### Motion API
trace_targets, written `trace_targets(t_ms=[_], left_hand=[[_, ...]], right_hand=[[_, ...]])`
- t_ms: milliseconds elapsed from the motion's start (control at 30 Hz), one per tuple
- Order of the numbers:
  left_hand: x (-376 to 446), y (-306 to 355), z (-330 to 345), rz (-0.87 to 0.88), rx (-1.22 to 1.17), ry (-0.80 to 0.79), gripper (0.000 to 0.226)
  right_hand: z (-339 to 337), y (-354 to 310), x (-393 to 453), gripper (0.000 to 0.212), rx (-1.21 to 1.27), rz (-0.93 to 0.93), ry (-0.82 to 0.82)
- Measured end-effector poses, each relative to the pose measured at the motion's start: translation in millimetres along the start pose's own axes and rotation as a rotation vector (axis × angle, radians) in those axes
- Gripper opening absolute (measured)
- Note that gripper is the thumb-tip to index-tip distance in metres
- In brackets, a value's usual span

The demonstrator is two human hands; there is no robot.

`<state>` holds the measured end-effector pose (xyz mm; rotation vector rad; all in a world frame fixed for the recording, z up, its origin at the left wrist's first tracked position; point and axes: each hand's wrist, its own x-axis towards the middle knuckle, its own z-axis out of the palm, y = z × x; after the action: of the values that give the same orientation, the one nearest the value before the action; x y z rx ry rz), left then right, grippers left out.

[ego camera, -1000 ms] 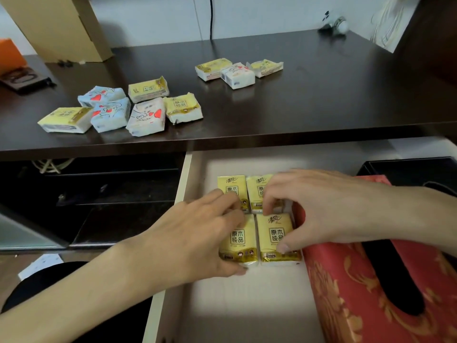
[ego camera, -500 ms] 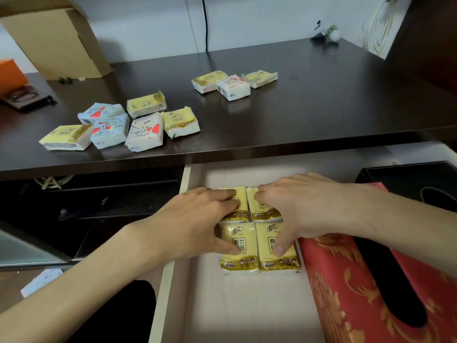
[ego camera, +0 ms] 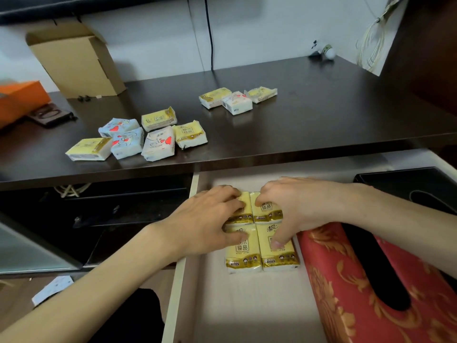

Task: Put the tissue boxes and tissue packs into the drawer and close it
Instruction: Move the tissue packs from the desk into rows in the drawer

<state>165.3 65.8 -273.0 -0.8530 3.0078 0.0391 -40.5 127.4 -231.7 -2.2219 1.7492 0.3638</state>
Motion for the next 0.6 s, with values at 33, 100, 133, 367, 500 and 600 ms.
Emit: trace_targets(t_ms=[33,100,133,367,500,600], left_hand=[[1,0,0,-0.008,-0.013,-0.002,0.068],[2,1,-3,-0.019,-0.016,-0.018,0.065],[2,3,-6,-0.020,-0.011,-0.029,0.063],[-10,3,-60,-0.122,-0.055,0.034,0.037],[-19,-13,-95,-0.218,-0.138,0.139,0.028],[-16,-39,-108,-0.309,-0.182,0.284,0.025]], right_hand=[[-1,1,-2,0.087,0.028,-0.006,0.005],[-5,0,-7,0.079,0.084,-0.001,0.044],[-6,0,-10,0.076,0.100,0.003,0.078],[-30,6,-33,0.031,0.321,0.047,0.378],[-46,14,-31,0.011,0.504,0.037,0.488],[-53,17,-15,0.008,0.638,-0.010,0.548]])
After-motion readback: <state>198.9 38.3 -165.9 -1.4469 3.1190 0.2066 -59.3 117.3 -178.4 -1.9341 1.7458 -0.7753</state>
